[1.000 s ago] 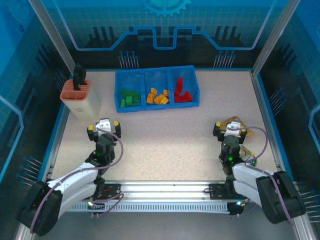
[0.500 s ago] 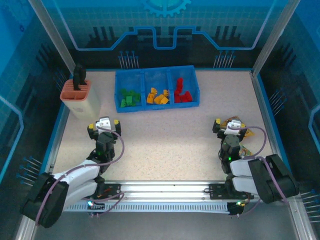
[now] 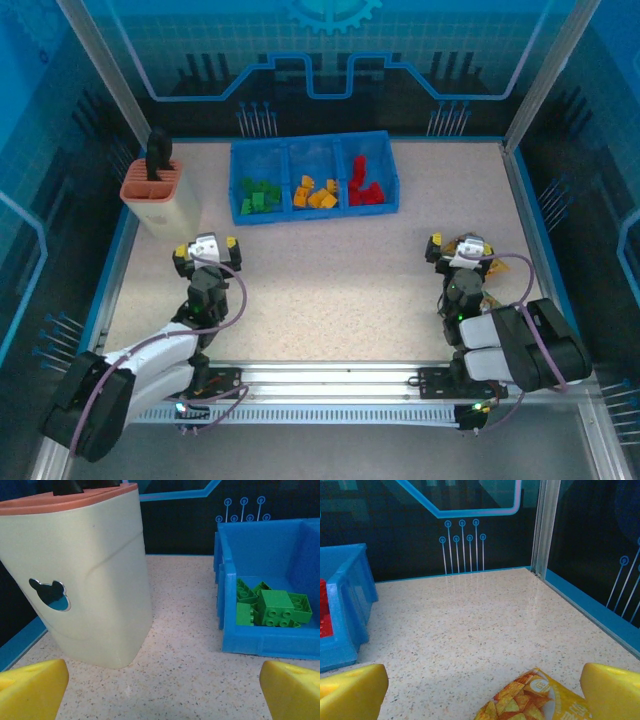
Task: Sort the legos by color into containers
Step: Reset both arms
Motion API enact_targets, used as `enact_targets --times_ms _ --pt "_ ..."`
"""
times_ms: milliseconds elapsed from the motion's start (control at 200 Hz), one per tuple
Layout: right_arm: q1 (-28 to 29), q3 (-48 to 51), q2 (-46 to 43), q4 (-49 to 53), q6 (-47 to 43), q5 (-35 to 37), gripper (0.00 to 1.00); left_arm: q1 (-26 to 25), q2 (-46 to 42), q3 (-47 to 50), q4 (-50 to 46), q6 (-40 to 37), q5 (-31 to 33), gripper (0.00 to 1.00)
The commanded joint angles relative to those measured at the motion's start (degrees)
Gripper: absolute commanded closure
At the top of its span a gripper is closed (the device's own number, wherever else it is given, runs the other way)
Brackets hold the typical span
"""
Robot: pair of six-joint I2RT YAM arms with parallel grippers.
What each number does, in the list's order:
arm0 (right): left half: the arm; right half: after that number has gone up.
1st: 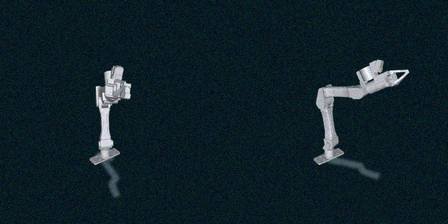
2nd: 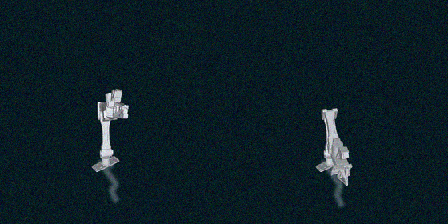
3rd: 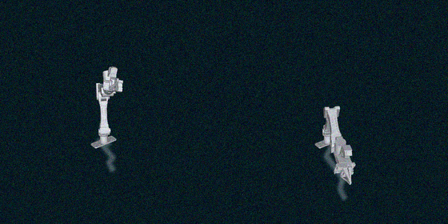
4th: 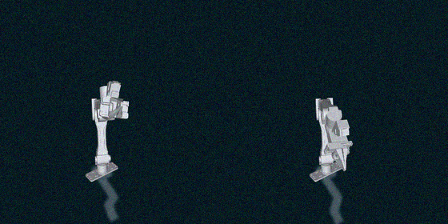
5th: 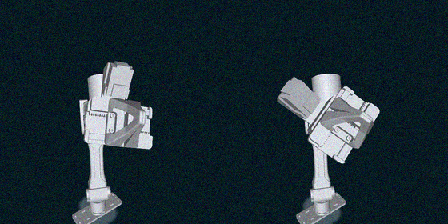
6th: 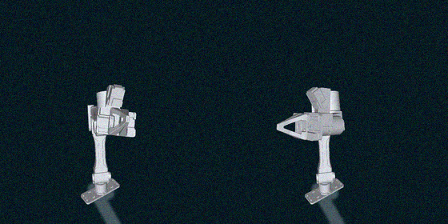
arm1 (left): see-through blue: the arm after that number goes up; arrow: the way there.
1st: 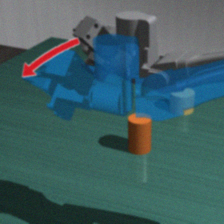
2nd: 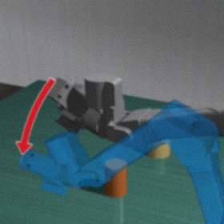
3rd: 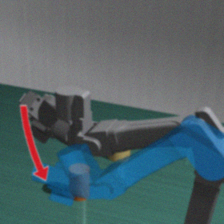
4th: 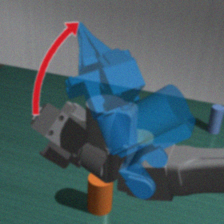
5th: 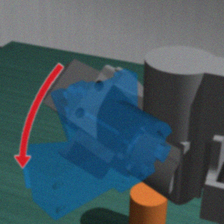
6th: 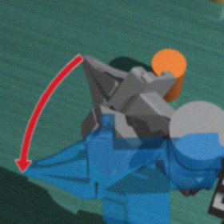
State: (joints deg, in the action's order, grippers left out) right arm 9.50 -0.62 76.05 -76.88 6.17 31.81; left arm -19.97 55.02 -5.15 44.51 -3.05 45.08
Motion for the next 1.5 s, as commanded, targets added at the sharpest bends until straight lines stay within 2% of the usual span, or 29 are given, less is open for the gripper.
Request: enact_targets --times_ms 0,265,320,365,425,465,550,610,680,1005,1496 --pt "-2.1 0.0 -1.4 -0.7 1.6 -2.2 0.0 0.6 -0.9 1.2 2.5 -0.5 -1.3 0.01" --pt "-4.1 -1.2 -2.1 3.3 2.6 -4.7 0.0 0.6 -2.1 2.0 2.7 -0.7 -2.3 0.01" --pt "-4.8 -2.3 1.8 1.3 2.4 -5.1 0.0 0.6 -2.5 2.2 2.8 -0.8 -2.9 0.01" --pt "-5.4 -3.2 8.5 -4.6 1.9 -7.2 0.0 0.5 -2.8 2.3 2.7 -0.8 -3.1 0.01" --pt "-4.6 -6.3 8.1 0.2 -1.6 -11.5 0.0 0.5 -3.1 2.6 2.9 -0.9 -3.2 0.01" --pt "-3.1 -7.5 7.7 2.5 -3.4 -11.6 0.0 0.5 -3.4 2.8 3.0 -1.0 -3.3 0.01" --pt "-0.7 -7.2 11.2 -2.9 -7.4 -12.5 0.0 0.6 -4.0 3.0 2.9 -0.9 -3.5 0.01" --pt "0.7 -7.3 14.3 -3.9 -10.3 -16.5 0.0 0.6 -4.1 3.1 2.8 -0.9 -3.7 0.01" --pt "3.9 -10.1 17.1 -4.4 -13.9 -11.8 0.0 0.6 -3.9 3.0 2.7 -1.0 -4.1 0.01" --pt "3.3 -10.0 16.7 -4.0 -13.4 -12.7 0.0 0.6 -1.6 1.6 2.2 -1.0 -4.0 0.01" --pt "3.1 -10.4 16.3 -2.7 -13.1 -12.7 0.0 2.5 7.8 0.2 11.4 -1.5 -5.0 0.01"
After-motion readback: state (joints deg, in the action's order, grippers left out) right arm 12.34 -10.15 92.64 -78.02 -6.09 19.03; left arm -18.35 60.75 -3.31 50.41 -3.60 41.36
